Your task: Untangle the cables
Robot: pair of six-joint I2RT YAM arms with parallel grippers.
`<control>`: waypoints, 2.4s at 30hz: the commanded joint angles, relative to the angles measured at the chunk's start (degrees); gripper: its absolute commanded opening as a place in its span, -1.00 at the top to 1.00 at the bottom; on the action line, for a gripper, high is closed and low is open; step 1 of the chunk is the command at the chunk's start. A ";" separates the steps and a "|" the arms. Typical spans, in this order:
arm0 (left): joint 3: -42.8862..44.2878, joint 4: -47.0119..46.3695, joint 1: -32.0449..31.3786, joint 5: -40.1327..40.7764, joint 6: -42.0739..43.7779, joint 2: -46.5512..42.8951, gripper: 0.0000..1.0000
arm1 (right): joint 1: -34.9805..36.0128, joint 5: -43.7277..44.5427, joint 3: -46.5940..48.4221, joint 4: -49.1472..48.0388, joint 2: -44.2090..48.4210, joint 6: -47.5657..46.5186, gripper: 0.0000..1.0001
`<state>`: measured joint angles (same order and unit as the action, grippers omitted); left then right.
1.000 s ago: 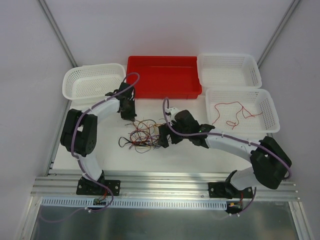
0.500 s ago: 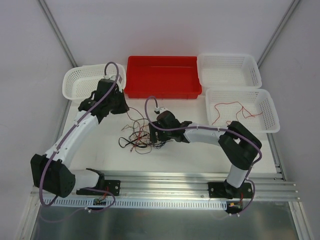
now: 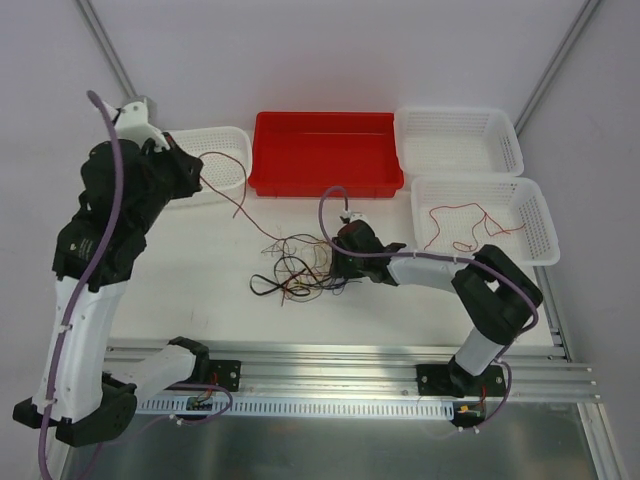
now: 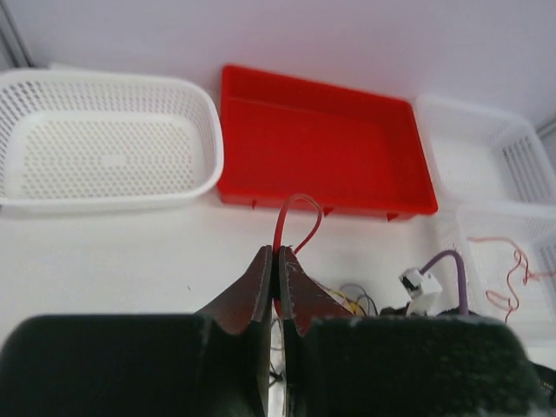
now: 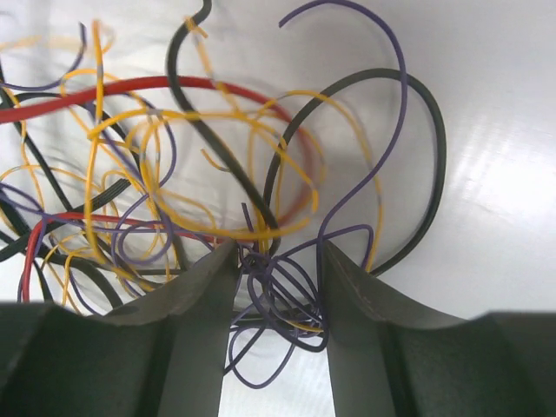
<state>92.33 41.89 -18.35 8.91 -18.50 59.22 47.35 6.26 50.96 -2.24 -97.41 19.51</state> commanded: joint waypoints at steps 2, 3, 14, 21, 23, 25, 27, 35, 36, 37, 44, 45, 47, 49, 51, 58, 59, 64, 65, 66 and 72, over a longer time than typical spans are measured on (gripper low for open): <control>9.52 3.29 0.07 12.86 4.61 -0.78 1.00 | -3.31 2.35 -4.98 5.14 3.62 0.88 0.11; 12.40 3.63 -0.02 14.11 6.09 -0.51 1.00 | -3.67 2.00 -5.34 5.14 3.89 0.88 0.11; 25.61 4.69 -0.02 33.10 14.81 5.29 1.00 | -9.03 1.73 -9.56 8.38 9.42 0.62 0.10; 11.51 4.61 -0.02 29.16 10.52 2.40 1.00 | -10.53 2.97 -7.99 13.48 14.96 -4.03 -0.03; 3.96 4.60 -0.02 26.96 8.41 0.55 1.00 | -10.26 1.92 -6.76 15.15 16.45 -6.83 -0.14; -1.69 4.60 -0.02 25.47 5.07 -0.68 1.00 | -9.91 1.30 -5.88 16.21 17.24 -8.60 -0.21; -10.28 4.43 0.07 24.76 1.65 -1.04 1.00 | -9.56 0.07 -4.65 18.14 18.04 -10.62 -0.33; -32.03 2.24 0.33 17.73 -5.32 3.09 0.82 | -4.64 -1.86 -0.60 23.24 22.61 -16.34 -0.52; -34.22 1.97 0.33 16.07 -4.97 3.79 0.76 | -4.29 -2.65 -0.42 23.42 23.13 -16.69 -0.55; -35.02 1.79 0.33 15.01 -4.62 5.28 0.72 | -3.85 -3.09 -0.25 23.51 24.18 -17.30 -0.56; -35.74 -0.84 0.33 1.31 3.64 8.19 -0.46 | -2.62 -5.82 -0.60 23.69 27.53 -19.24 -0.65; -35.56 -1.71 0.24 -0.80 5.39 8.45 -0.53 | -2.44 -7.56 -0.77 23.42 27.88 -19.16 -0.66; -35.12 -2.60 0.16 -7.13 6.72 9.42 -0.60 | -2.44 -8.72 -1.21 22.37 28.58 -20.73 -0.67; -35.03 -4.35 -0.19 -10.82 8.04 10.56 -0.62 | -2.35 -9.51 -1.39 21.76 28.76 -20.74 -0.68; -35.03 -5.32 -0.90 -13.29 8.83 13.01 -0.63 | -2.35 -10.39 -1.39 20.88 28.76 -20.74 -0.69; -31.87 -6.73 -6.43 -16.91 11.73 26.62 -0.49 | -2.00 -12.15 -0.77 19.82 27.27 -20.91 -0.71; -31.08 -6.73 -6.70 -16.73 12.00 27.95 -0.47 | -1.91 -12.32 -0.86 19.56 27.09 -20.91 -0.71; -29.49 -6.91 -6.88 -15.68 12.61 34.98 -0.26 | -1.83 -13.56 -1.65 17.01 26.04 -19.77 -0.71; -29.06 -7.00 -6.96 -15.24 12.53 35.69 -0.23 | -1.83 -14.08 -1.48 16.66 25.52 -19.77 -0.71; -28.88 -7.00 -7.05 -15.06 12.18 36.31 -0.19 | -1.74 -14.26 -1.39 16.13 24.99 -19.77 -0.71; -28.44 -7.61 -8.10 -14.97 11.56 39.30 0.20 | -1.56 -12.68 -0.16 12.09 19.10 -16.35 -0.72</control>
<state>62.11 34.65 -25.56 -5.85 -7.31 98.08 45.58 -6.63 48.64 13.91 -75.94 1.10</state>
